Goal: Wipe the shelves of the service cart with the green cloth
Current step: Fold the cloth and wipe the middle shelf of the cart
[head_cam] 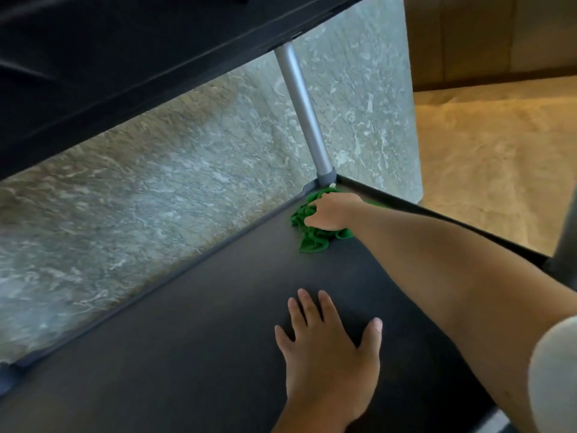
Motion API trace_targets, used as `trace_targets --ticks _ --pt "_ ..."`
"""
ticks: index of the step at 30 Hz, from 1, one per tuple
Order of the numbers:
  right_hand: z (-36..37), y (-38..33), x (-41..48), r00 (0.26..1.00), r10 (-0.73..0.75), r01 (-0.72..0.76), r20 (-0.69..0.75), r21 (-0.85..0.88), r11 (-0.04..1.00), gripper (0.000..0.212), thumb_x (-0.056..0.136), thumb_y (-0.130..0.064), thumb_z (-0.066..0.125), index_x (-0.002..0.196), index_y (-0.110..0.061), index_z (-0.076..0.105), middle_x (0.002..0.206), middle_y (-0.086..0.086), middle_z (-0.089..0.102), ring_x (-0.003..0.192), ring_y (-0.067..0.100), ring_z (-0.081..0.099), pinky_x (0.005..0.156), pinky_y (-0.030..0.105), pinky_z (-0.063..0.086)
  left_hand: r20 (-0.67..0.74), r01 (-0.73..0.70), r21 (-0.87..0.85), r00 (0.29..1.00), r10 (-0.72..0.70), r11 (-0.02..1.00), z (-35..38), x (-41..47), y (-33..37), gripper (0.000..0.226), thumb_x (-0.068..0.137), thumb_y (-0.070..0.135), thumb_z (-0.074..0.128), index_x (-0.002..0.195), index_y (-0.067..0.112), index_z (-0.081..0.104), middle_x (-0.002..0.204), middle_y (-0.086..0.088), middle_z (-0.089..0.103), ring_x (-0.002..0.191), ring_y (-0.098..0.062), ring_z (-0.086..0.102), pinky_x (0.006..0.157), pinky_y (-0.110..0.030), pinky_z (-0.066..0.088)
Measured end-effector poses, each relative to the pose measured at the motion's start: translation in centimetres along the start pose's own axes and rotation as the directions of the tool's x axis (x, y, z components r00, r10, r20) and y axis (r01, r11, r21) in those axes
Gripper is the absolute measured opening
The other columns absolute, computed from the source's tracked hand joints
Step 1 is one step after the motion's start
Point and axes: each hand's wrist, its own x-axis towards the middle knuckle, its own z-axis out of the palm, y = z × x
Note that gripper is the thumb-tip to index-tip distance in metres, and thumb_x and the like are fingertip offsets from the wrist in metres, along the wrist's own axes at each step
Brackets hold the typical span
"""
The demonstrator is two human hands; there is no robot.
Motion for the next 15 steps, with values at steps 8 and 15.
trace_targets --ticks 8,15 --pt "-0.9 3.0 -7.5 0.999 0.027 -0.023 0.032 -0.106 0.994 0.057 0.084 -0.057 0.036 0.121 -0.022 0.061 0.131 0.002 0.058 0.118 0.026 0.054 0.090 0.041 0.046 -0.084 -0.067 -0.032 0.994 0.064 0.997 0.3 -0.2 -0.1 0.092 0.091 0.077 0.011 0.159 0.019 -0.007 0.166 -0.010 -0.013 0.153 -0.028 -0.013 0.120 -0.059 0.001" --pt "-1.6 5.5 -15.3 0.976 0.210 -0.209 0.052 -0.021 0.978 0.054 0.093 -0.045 0.040 0.129 -0.009 0.057 0.140 0.016 0.051 0.128 0.035 0.047 0.102 0.046 0.041 -0.123 -0.080 -0.072 0.990 0.070 0.994 0.2 -0.4 0.2 0.091 0.093 0.076 0.014 0.160 0.016 -0.003 0.167 -0.013 -0.009 0.153 -0.030 -0.010 0.119 -0.061 0.003"
